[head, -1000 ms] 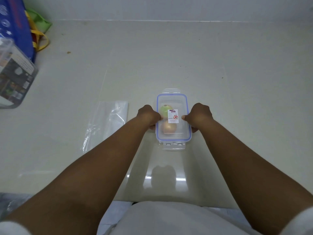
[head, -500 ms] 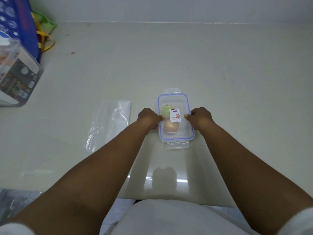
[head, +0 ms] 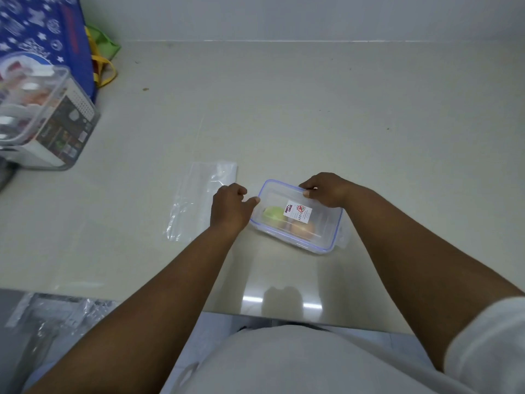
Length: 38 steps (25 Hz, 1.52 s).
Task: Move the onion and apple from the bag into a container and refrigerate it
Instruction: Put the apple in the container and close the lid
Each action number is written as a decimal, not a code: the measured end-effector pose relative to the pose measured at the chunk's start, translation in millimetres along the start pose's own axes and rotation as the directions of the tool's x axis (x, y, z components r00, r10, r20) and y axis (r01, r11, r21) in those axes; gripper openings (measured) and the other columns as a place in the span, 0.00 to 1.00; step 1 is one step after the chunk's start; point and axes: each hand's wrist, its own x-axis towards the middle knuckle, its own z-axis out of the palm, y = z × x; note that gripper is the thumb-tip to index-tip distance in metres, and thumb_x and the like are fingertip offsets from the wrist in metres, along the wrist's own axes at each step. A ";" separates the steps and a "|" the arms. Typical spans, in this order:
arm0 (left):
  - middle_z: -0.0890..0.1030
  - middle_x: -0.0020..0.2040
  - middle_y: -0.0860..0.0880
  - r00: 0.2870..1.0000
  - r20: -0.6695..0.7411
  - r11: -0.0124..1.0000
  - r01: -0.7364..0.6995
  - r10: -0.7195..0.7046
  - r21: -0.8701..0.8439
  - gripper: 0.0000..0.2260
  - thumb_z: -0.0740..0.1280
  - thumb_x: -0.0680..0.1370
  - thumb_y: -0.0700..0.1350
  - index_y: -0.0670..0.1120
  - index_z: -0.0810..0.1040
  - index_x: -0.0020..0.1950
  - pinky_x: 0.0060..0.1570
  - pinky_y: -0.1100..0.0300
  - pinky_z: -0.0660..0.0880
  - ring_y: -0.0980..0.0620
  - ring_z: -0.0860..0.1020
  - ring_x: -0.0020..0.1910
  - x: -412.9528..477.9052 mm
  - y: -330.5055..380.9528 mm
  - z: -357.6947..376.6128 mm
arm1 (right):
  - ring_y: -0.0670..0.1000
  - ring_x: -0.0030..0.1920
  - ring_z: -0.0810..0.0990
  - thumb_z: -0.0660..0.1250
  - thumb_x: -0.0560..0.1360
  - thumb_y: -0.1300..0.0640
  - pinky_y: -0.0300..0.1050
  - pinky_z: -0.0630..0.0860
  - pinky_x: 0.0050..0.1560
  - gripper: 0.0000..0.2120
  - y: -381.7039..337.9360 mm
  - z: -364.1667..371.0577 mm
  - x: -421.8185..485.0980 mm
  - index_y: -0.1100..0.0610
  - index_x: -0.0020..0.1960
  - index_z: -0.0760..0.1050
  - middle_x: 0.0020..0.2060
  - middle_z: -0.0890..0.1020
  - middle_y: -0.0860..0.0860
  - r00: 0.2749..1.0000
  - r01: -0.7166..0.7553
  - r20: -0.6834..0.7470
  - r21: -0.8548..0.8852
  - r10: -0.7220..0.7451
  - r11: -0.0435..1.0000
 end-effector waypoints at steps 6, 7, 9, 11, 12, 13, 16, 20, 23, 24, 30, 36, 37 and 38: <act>0.81 0.58 0.45 0.983 0.172 0.992 0.050 -0.070 0.120 0.25 0.75 0.69 0.53 0.42 0.78 0.62 0.56 0.58 0.71 0.46 0.77 0.59 -7.3 -10.9 1.6 | 0.57 0.64 0.74 0.59 0.80 0.57 0.49 0.71 0.63 0.15 -13.3 25.6 -10.6 0.51 0.66 0.76 0.63 0.79 0.53 0.984 0.040 -0.173 -0.064 -0.051 0.997; 0.81 0.58 0.45 0.977 0.191 0.993 0.072 -0.090 0.098 0.26 0.76 0.69 0.52 0.41 0.77 0.62 0.58 0.58 0.72 0.46 0.78 0.59 -7.5 -12.3 0.9 | 0.58 0.64 0.74 0.61 0.80 0.55 0.51 0.71 0.63 0.16 -13.1 30.2 -17.6 0.51 0.67 0.75 0.63 0.79 0.54 0.958 0.002 -0.285 -0.057 -0.018 0.998; 0.82 0.57 0.44 0.967 0.224 0.993 0.111 -0.119 0.046 0.26 0.78 0.67 0.50 0.41 0.78 0.61 0.60 0.53 0.74 0.44 0.80 0.56 -8.8 -13.5 -1.3 | 0.59 0.62 0.75 0.65 0.77 0.52 0.52 0.73 0.61 0.18 -8.4 39.8 -38.5 0.53 0.67 0.74 0.60 0.79 0.56 0.856 -0.100 -0.508 0.027 0.100 0.995; 0.82 0.57 0.43 0.962 0.241 0.992 0.127 -0.127 0.012 0.25 0.79 0.66 0.48 0.40 0.79 0.59 0.60 0.50 0.75 0.43 0.81 0.55 -9.6 -14.7 -2.7 | 0.59 0.59 0.76 0.68 0.75 0.52 0.51 0.74 0.58 0.18 2.8 50.6 -63.6 0.57 0.62 0.77 0.57 0.80 0.57 0.756 -0.218 -0.601 0.143 0.259 0.966; 0.82 0.57 0.43 0.961 0.247 0.991 0.130 -0.127 0.002 0.23 0.79 0.66 0.48 0.40 0.79 0.58 0.59 0.49 0.76 0.42 0.81 0.54 -9.6 -14.9 -2.9 | 0.60 0.57 0.78 0.70 0.73 0.50 0.50 0.74 0.55 0.18 9.1 56.1 -75.1 0.59 0.59 0.79 0.54 0.81 0.58 0.738 -0.281 -0.587 0.184 0.334 0.942; 0.82 0.56 0.42 0.960 0.251 0.991 0.131 -0.126 -0.005 0.21 0.79 0.66 0.47 0.40 0.80 0.55 0.58 0.49 0.76 0.42 0.81 0.53 -9.4 -14.8 -3.5 | 0.60 0.54 0.79 0.71 0.72 0.49 0.49 0.75 0.52 0.18 13.6 60.9 -83.6 0.61 0.55 0.80 0.51 0.82 0.59 0.740 -0.330 -0.543 0.222 0.398 0.917; 0.83 0.48 0.39 0.952 0.281 0.992 0.122 -0.121 0.014 0.12 0.78 0.67 0.45 0.45 0.76 0.37 0.54 0.47 0.79 0.39 0.83 0.48 -9.3 -8.7 -6.2 | 0.59 0.54 0.81 0.74 0.70 0.47 0.45 0.74 0.50 0.21 17.3 69.8 -93.0 0.64 0.52 0.81 0.48 0.84 0.57 0.770 -0.361 -0.406 0.359 0.493 0.860; 0.83 0.46 0.37 0.936 0.320 0.988 0.156 -0.147 -0.002 0.12 0.77 0.68 0.42 0.44 0.74 0.35 0.54 0.47 0.79 0.39 0.84 0.46 -6.3 -7.1 -6.4 | 0.58 0.51 0.82 0.75 0.67 0.47 0.47 0.76 0.49 0.20 19.3 62.1 -86.3 0.64 0.46 0.82 0.45 0.86 0.58 0.745 -0.376 -0.350 0.481 0.567 0.792; 0.84 0.48 0.37 0.903 0.382 0.959 0.257 -0.195 -0.119 0.10 0.76 0.69 0.38 0.42 0.74 0.38 0.55 0.47 0.79 0.40 0.84 0.45 -2.7 -8.6 -5.6 | 0.60 0.43 0.84 0.77 0.66 0.50 0.53 0.80 0.49 0.20 23.4 58.5 -82.2 0.67 0.42 0.81 0.40 0.85 0.62 0.734 -0.387 -0.299 0.553 0.609 0.738; 0.84 0.49 0.37 0.895 0.397 0.951 0.278 -0.205 -0.136 0.10 0.76 0.70 0.37 0.41 0.74 0.38 0.55 0.47 0.80 0.40 0.85 0.44 -1.6 -9.2 -5.2 | 0.59 0.41 0.85 0.78 0.65 0.52 0.54 0.81 0.50 0.19 24.6 59.0 -82.1 0.68 0.42 0.80 0.40 0.85 0.61 0.732 -0.366 -0.265 0.623 0.627 0.691; 0.84 0.47 0.38 0.879 0.424 0.944 0.302 -0.220 -0.136 0.09 0.75 0.70 0.38 0.38 0.77 0.45 0.42 0.54 0.82 0.42 0.85 0.42 2.1 -8.4 -3.6 | 0.56 0.34 0.83 0.77 0.66 0.55 0.56 0.83 0.49 0.14 29.5 68.5 -82.7 0.66 0.39 0.78 0.34 0.82 0.55 0.751 -0.274 -0.223 0.751 0.622 0.601; 0.84 0.49 0.37 0.892 0.406 0.943 0.288 -0.200 -0.168 0.08 0.75 0.70 0.39 0.39 0.78 0.42 0.49 0.52 0.81 0.41 0.85 0.42 1.4 -14.0 -2.1 | 0.60 0.45 0.83 0.75 0.69 0.53 0.54 0.80 0.52 0.13 26.7 70.9 -82.1 0.64 0.41 0.80 0.41 0.85 0.58 0.746 -0.255 -0.292 0.706 0.599 0.661; 0.84 0.48 0.37 0.893 0.405 0.943 0.285 -0.197 -0.170 0.08 0.75 0.70 0.39 0.38 0.78 0.43 0.51 0.50 0.81 0.41 0.84 0.43 1.0 -14.9 -1.8 | 0.60 0.45 0.83 0.74 0.69 0.52 0.52 0.80 0.51 0.14 25.4 72.3 -82.8 0.64 0.42 0.81 0.42 0.85 0.59 0.737 -0.256 -0.311 0.694 0.601 0.673; 0.84 0.48 0.37 0.894 0.405 0.945 0.279 -0.190 -0.172 0.08 0.76 0.70 0.39 0.38 0.78 0.43 0.52 0.48 0.81 0.40 0.84 0.44 0.4 -15.8 -1.3 | 0.60 0.47 0.83 0.74 0.70 0.52 0.51 0.78 0.50 0.15 23.5 73.6 -83.3 0.65 0.43 0.81 0.43 0.85 0.60 0.722 -0.261 -0.336 0.678 0.605 0.687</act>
